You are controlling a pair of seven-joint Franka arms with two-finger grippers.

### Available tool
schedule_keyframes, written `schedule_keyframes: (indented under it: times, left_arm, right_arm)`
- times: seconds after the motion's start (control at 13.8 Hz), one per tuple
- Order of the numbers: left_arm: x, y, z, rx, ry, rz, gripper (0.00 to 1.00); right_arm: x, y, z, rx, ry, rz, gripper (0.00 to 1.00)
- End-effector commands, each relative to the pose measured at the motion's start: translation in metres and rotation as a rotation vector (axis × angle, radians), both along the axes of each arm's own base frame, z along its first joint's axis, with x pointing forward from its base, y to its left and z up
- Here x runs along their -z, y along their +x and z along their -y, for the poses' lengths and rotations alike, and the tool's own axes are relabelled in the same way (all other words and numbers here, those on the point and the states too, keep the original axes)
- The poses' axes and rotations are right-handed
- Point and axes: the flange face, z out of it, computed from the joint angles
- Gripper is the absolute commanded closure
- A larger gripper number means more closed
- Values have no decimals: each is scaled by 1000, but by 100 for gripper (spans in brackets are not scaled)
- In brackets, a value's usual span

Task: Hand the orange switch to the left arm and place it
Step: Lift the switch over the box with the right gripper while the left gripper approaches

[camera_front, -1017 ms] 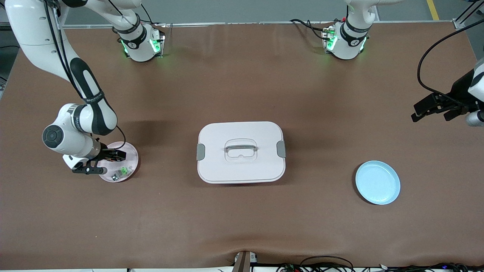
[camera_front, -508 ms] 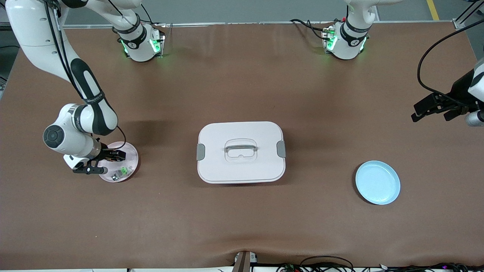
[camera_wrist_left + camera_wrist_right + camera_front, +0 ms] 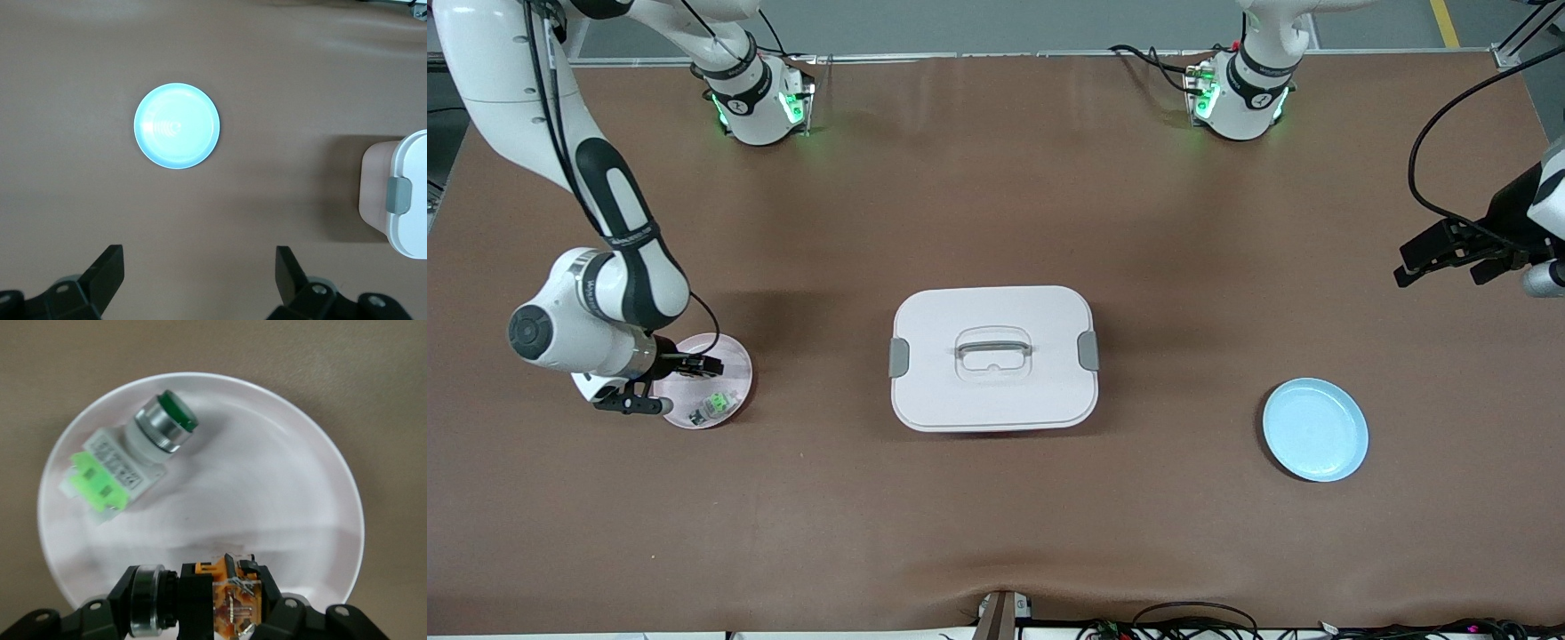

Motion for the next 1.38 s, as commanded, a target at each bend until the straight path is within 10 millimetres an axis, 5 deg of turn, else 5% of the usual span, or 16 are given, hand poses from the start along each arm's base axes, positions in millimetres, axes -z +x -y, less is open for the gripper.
schedule_keyframes:
  times: [0.0,0.36,0.65,0.87,1.31]
  left_arm:
    - [-4,1,-2,21,-2,-2,0]
    - [-2,1,-2,21,-2,-5,0]
    - [-3,1,-1,22,-2,-4,0]
    - [-4,1,-2,22,0,-2,0]
    - [-7,1,3,-5,-95,1,0]
  right_arm:
    - [-36,11,1,32,103,-64,100]
    - [-91,16,-17,152,321,-207,100]
    - [-139,11,-62,267,372,-281,100]
    - [-188,8,-121,388,325,-326,100]
    - [-270,2,-273,651,243,-401,100]
